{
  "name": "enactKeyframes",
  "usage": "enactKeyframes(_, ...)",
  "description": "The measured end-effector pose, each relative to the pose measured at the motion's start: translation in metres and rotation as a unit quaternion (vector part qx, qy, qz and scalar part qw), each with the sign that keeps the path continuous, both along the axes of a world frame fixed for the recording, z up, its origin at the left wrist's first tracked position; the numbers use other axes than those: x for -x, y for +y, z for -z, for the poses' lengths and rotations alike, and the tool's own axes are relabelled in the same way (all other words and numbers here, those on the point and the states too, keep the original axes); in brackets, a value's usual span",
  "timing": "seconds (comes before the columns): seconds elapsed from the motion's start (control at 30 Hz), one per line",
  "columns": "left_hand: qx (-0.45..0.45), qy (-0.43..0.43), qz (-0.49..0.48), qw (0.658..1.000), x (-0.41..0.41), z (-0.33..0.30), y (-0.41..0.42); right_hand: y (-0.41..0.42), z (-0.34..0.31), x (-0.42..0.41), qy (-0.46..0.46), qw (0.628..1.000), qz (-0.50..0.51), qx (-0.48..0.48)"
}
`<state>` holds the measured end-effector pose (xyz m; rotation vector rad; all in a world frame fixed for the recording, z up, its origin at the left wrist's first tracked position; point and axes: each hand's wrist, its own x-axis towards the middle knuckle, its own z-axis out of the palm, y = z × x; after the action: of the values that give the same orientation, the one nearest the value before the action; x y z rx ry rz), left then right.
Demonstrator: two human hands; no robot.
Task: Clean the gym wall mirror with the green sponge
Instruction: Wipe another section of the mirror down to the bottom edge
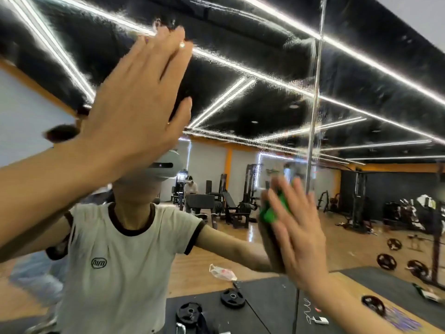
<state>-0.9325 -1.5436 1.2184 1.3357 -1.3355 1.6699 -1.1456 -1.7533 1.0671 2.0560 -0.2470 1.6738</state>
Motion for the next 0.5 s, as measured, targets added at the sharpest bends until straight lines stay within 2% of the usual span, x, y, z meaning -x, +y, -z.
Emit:
enactKeyframes(0.07,-0.022,-0.007,-0.013,1.000,0.000,0.024,0.006,-0.005,0.016,0.010,0.058,0.996,0.035,0.052)
enactKeyframes(0.13,-0.038,-0.018,-0.023,0.999,-0.004,0.046,0.011,-0.006,-0.016,0.011,0.063,0.995,0.042,0.061)
enactKeyframes(0.27,-0.049,-0.001,-0.026,0.998,-0.014,0.068,0.016,0.002,-0.135,0.002,-0.040,0.999,0.007,-0.028)
enactKeyframes(0.33,-0.046,0.004,-0.024,0.999,-0.014,0.073,0.015,0.004,-0.160,-0.005,-0.083,0.995,-0.004,-0.048)
enactKeyframes(0.4,-0.043,0.000,-0.028,0.999,-0.014,0.074,0.013,0.001,-0.134,-0.009,-0.093,0.994,-0.014,-0.058)
enactKeyframes(0.5,-0.035,-0.002,-0.038,0.999,-0.015,0.074,0.012,-0.002,-0.029,-0.001,-0.027,0.999,0.021,-0.019)
